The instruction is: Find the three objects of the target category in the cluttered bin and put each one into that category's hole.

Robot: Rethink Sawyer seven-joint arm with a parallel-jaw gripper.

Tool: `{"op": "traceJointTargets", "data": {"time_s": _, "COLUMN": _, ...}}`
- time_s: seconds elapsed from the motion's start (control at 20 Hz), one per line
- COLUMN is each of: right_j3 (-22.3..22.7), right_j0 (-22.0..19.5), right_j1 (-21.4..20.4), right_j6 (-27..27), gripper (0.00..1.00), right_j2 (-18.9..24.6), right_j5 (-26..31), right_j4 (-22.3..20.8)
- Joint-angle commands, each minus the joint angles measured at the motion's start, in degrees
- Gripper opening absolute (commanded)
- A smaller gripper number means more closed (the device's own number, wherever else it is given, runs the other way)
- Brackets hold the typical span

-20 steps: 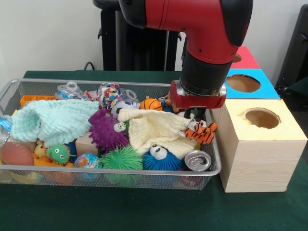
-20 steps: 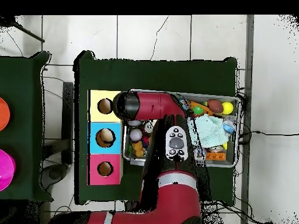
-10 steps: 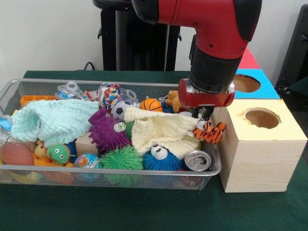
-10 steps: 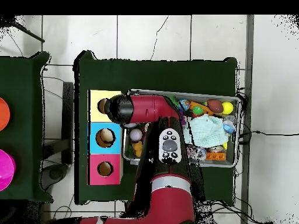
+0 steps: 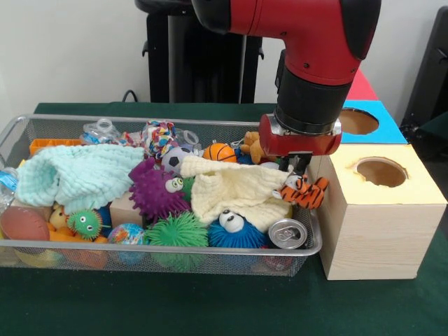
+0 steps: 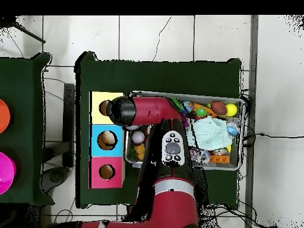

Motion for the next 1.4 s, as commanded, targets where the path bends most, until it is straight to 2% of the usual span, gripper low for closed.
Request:
{"op": "traceJointTargets", "data": {"time_s": 0.05, "right_j3": 4.6, "right_j0": -1.0, "right_j1": -0.5, "right_j6": 9.2, "gripper": 0.00, "right_j2": 1.0, "right_j5": 0.2, "right_j4": 1.0}}
{"op": "traceJointTargets", "data": {"time_s": 0.8, "right_j3": 3.3, "right_j0": -1.2, "right_j1": 0.0, "right_j6": 7.8, "gripper": 0.00, "right_j2": 1.1, "right_j5": 2.2, "right_j4": 0.8}}
{"op": "traceJointTargets", "data": {"time_s": 1.4, "right_j3": 3.2, "right_j0": -1.3, "right_j1": 0.4, "right_j6": 7.8, "gripper": 0.00, "right_j2": 1.0, "right_j5": 1.5, "right_j4": 0.5}}
